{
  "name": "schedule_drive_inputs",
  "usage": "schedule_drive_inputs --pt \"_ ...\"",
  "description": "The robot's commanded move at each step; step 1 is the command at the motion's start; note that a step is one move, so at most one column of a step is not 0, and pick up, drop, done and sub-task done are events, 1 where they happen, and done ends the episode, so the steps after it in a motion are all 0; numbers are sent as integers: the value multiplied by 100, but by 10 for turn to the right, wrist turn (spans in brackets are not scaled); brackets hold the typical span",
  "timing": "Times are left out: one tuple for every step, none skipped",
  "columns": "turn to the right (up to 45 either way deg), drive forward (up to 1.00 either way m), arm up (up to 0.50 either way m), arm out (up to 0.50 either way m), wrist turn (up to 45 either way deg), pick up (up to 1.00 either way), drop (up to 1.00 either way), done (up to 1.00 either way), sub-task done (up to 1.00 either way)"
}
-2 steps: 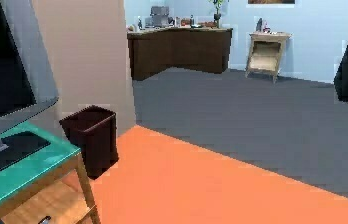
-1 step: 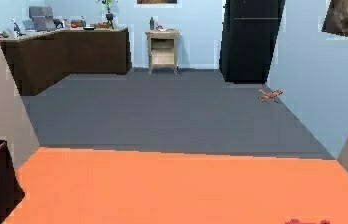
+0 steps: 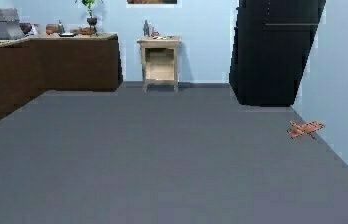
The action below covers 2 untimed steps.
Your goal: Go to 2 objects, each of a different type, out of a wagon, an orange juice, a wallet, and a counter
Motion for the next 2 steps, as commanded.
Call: schedule_drive_inputs --pt "90 0 0 0 0 0 0 0 0" --pt "0 15 0 0 0 0 0 0 0"
